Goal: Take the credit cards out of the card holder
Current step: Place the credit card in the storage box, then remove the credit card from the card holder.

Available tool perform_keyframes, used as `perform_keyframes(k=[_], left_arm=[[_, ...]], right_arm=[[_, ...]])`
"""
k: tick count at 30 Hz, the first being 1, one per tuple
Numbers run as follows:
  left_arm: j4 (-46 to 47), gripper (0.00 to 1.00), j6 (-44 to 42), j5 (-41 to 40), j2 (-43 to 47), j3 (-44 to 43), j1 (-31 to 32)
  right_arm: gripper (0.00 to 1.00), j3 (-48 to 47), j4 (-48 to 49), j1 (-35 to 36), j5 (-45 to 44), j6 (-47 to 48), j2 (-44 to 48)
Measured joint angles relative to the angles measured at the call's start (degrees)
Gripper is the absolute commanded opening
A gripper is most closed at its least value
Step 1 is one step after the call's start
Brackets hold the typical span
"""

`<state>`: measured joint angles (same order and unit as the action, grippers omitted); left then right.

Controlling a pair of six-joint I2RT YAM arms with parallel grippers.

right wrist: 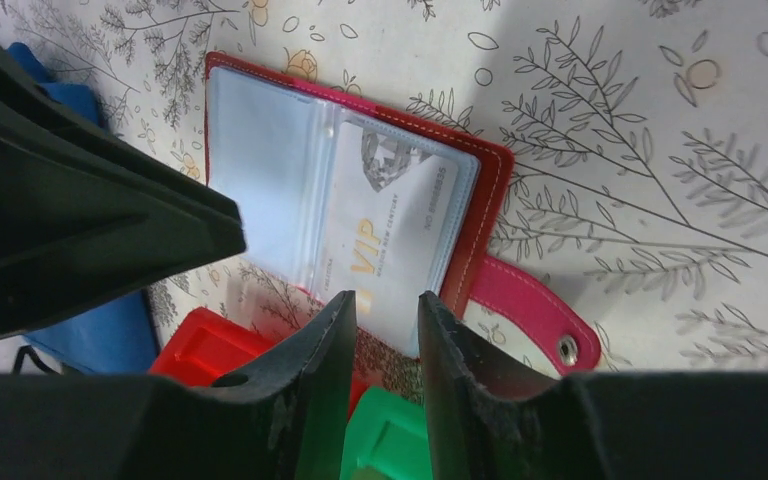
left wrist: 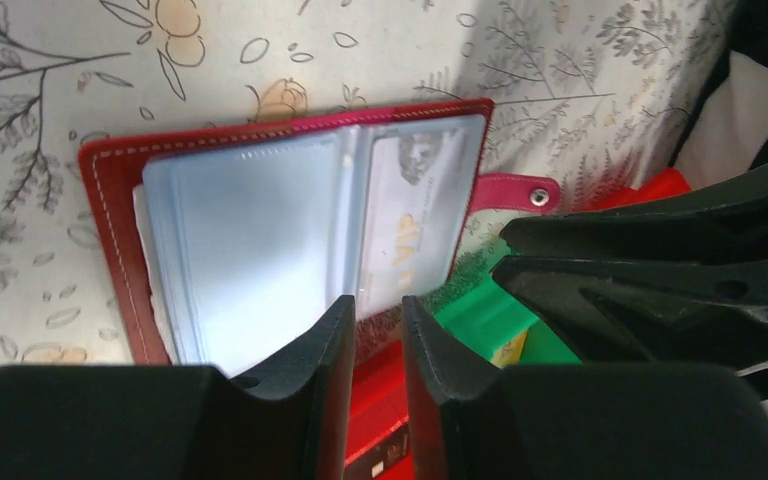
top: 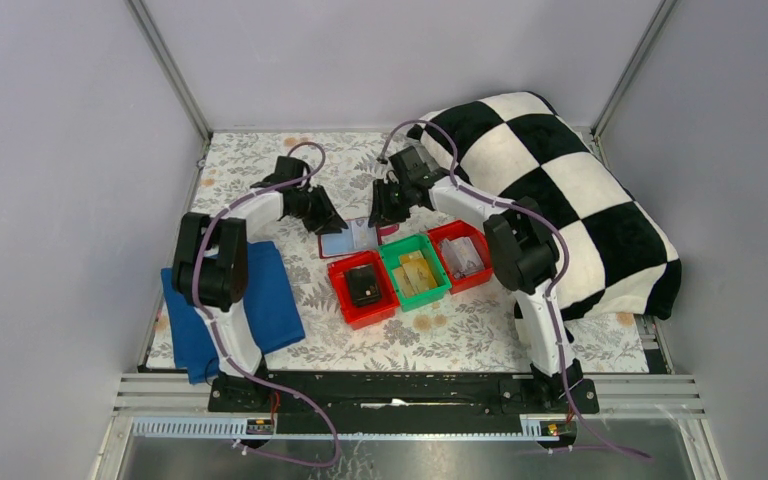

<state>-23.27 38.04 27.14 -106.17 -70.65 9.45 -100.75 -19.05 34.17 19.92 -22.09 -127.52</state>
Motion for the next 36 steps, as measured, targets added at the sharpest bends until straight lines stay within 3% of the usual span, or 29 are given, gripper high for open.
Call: perform_keyframes(k=[8,26,36], left_arm=[[4.31,0.29,1.62,2.58,-5.73,0.42,0.0],[5.44,0.31,1.66,3.1,-7.26,0.42,-0.13],[6.51,0.26,1.66,3.93,-7.69,0.42,-0.42]], right_arm=[[0.37,0.07,4.48,-1.14,3.89,-5.9,-2.86],[0.39,0.02,7.78,-2.03,7.19,-8.28,-6.49],[0.38,0.11,8.26,-2.05,8.98,-8.79,-6.6]])
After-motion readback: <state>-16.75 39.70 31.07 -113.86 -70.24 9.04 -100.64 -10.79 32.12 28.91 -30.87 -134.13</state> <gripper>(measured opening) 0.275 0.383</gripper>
